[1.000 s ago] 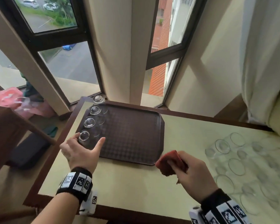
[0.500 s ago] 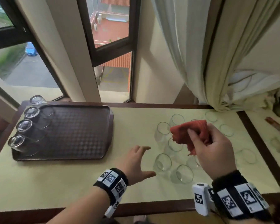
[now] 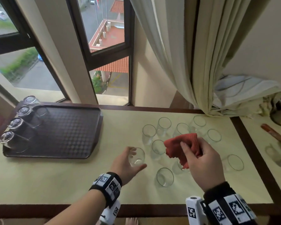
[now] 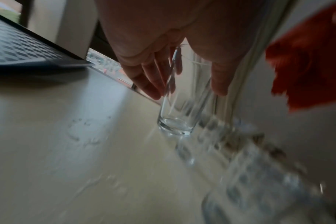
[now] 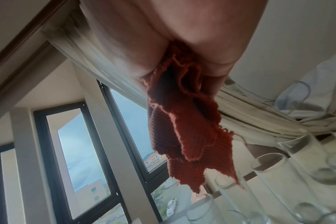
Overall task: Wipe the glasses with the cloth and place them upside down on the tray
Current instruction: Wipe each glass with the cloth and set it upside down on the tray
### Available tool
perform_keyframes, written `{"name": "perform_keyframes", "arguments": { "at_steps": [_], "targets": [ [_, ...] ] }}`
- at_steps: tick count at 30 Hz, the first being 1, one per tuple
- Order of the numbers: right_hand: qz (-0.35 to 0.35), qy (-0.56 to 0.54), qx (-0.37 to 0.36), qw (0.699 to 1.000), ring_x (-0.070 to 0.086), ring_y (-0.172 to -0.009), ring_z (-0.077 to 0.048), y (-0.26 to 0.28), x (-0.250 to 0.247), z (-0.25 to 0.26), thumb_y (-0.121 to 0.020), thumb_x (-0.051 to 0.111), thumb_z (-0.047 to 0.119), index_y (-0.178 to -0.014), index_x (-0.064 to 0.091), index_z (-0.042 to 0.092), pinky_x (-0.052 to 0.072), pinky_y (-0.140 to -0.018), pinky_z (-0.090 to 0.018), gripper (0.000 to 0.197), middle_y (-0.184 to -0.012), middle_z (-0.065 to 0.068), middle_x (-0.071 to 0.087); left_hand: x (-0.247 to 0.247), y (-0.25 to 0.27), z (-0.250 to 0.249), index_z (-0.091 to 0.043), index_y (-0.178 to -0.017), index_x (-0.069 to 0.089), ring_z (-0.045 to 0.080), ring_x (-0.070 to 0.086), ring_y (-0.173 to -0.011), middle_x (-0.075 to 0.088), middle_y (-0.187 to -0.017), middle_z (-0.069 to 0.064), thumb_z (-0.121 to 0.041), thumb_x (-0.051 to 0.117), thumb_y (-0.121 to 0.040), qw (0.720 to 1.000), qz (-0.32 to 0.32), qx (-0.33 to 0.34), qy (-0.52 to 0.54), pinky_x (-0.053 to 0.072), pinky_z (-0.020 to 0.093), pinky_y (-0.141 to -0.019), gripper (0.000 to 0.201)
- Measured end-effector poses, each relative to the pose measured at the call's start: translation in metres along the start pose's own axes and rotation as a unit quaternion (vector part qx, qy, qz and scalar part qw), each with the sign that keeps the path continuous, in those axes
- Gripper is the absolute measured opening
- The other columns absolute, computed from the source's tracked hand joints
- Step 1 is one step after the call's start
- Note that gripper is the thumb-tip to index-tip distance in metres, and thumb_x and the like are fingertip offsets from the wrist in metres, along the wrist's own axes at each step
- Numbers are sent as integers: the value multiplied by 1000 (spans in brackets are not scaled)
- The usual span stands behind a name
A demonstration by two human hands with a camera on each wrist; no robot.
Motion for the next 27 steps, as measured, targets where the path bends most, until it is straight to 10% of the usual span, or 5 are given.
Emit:
{"name": "perform_keyframes", "arguments": {
  "at_steps": [6,13,19,24,27],
  "targets": [
    [-70,-101,20,992,73,-78,-20,-21,1,34,-97,73,36,-89,67,27,63,-77,-48,13,-81,5,74,-103,15,-53,-15,-130,57,3,76,-98,80,-110,1,-37,100,-65,929,-136,-16,345,60,23,-87,81],
    [-149,-261,-88,950,75,-78,-21,-52,-15,152,-101,68,33,-102,62,25,62,-61,-36,10,-95,-2,73,-167,27,-168,-22,-115,77,16,69,-94,73,-102,1,-46,107,-49,762,-31,100,639,53,39,-101,76],
    [-113,-235,-283,923,69,-91,9,-43,-10,261,-104,63,15,-108,57,36,49,-74,-5,22,-105,29,71,-191,36,-238,-10,-143,66,29,53,-114,59,-127,23,-59,93,-72,777,1,161,608,37,52,-123,91],
    [-58,-112,-437,891,38,-155,-19,-24,21,280,-101,49,7,-146,49,32,38,-119,-20,52,-167,12,39,-229,39,-260,-12,-147,61,24,65,-133,66,-144,15,-47,56,-109,804,-18,175,568,48,44,-118,52],
    [-19,4,-493,870,11,-163,-22,-23,62,263,-92,56,6,-158,34,36,25,-127,-26,75,-175,13,16,-252,40,-263,-13,-144,64,41,68,-128,71,-135,22,-68,54,-98,816,-7,151,559,49,59,-115,73]
  ]
}}
Point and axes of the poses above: each hand's wrist, its own y-axis away from the middle knuckle, its own x-axis out of the palm, z = x × y, the point moved 8 cm from there along -y, towards the middle knuckle
